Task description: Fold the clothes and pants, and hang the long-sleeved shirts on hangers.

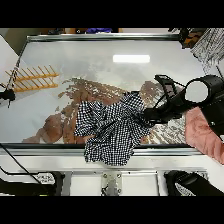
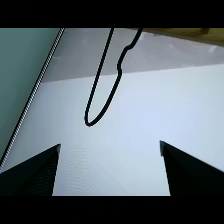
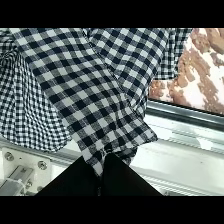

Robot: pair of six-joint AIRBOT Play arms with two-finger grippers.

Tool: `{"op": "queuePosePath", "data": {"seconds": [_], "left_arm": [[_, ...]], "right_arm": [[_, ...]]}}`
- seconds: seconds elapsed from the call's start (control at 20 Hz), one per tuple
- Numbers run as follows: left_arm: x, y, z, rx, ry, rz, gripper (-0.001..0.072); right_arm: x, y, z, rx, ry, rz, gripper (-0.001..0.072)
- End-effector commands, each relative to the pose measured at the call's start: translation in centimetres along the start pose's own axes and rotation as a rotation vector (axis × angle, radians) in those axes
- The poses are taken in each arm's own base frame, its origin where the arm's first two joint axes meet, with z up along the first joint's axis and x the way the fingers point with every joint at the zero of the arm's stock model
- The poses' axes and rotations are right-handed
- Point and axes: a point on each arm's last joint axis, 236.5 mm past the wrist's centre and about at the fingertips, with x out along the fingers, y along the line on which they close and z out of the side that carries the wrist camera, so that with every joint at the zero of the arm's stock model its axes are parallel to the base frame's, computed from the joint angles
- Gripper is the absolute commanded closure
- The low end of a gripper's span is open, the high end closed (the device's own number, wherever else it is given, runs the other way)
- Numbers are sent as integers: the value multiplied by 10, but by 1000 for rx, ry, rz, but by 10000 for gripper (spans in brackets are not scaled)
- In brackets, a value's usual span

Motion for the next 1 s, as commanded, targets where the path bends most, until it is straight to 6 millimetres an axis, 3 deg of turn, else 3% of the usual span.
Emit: {"op": "queuePosePath", "data": {"seconds": [0.0, 0.2, 0.25, 0.6, 0.95], "left_arm": [[26, -3, -9, 86, 9, -6, -12], [42, -2, 14, 120, -95, 5, 1], [49, -2, 15, 140, -91, 4, 37], [99, 6, 21, 203, -10, 12, 37], [139, 4, 5, 232, 48, 2, 37]], "right_arm": [[0, 0, 0, 1, 1, 0, 702], [0, 0, 0, 1, 1, 0, 702], [0, 0, 0, 1, 1, 0, 702], [0, 0, 0, 1, 1, 0, 702], [0, 0, 0, 1, 1, 0, 702]]}}
